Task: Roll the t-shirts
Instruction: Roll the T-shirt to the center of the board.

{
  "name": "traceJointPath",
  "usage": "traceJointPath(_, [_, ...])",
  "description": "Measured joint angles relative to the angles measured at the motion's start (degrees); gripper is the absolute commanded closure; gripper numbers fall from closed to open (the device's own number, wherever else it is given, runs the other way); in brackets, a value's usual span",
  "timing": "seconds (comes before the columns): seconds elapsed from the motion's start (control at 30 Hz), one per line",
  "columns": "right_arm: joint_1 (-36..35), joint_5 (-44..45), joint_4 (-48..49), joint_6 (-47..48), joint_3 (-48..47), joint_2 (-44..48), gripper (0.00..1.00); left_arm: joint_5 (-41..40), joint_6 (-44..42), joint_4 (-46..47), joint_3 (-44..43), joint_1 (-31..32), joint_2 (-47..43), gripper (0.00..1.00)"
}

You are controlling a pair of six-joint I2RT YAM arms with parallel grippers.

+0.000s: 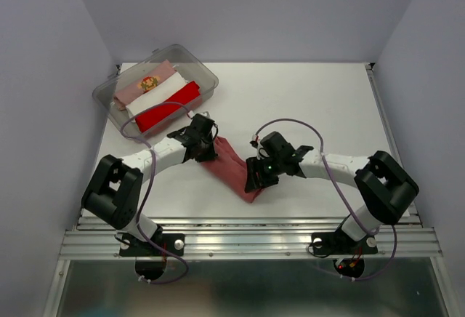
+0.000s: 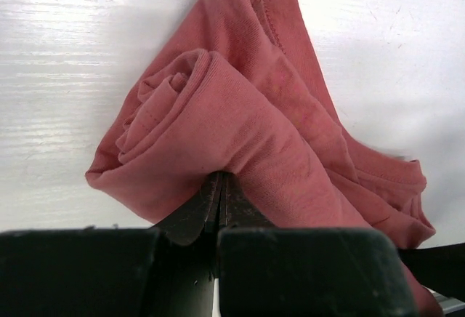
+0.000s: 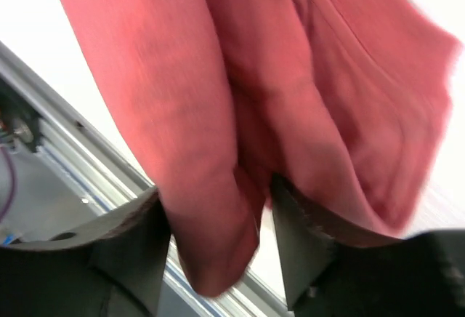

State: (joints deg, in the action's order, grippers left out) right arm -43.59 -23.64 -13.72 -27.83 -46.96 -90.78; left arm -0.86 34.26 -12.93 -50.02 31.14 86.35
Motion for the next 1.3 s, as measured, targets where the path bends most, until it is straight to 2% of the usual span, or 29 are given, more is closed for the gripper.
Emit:
traceJointPath(0.13, [0.02, 3.78, -5.75, 0.83, -0.85, 3.23, 0.31, 0.74, 0.00, 0.76, -0.42, 0.00, 1.66, 0.96])
traceJointPath(0.33, [-0.35, 10.47, -16.50, 1.51, -4.13, 8.63, 0.30, 0.81, -0.39, 0.94, -0.70, 0.00, 1.73, 0.96])
traceJointPath(0.5, [-1.53, 15.04, -20.85, 1.53, -9.53, 11.76, 0.30, 0.81, -0.94, 0.66, -1.27, 0.00, 1.75, 0.96])
traceJointPath(0.6, [-1.90, 16.92, -20.79, 1.90, -11.28, 11.58, 0.22, 0.81, -1.20, 0.33, -1.70, 0.00, 1.75, 0.96])
traceJointPath(0.8, [-1.99, 19.08, -20.09, 4.24, -11.34, 6.95, 0.21, 0.79, -1.81, -0.31, -2.75, 0.00, 1.77, 0.96])
traceJointPath(1.3, [-2.25, 8.31, -9.42, 7.32, -11.85, -1.49, 0.22, 0.81, -2.12, -0.44, -3.72, 0.00, 2.80, 0.96])
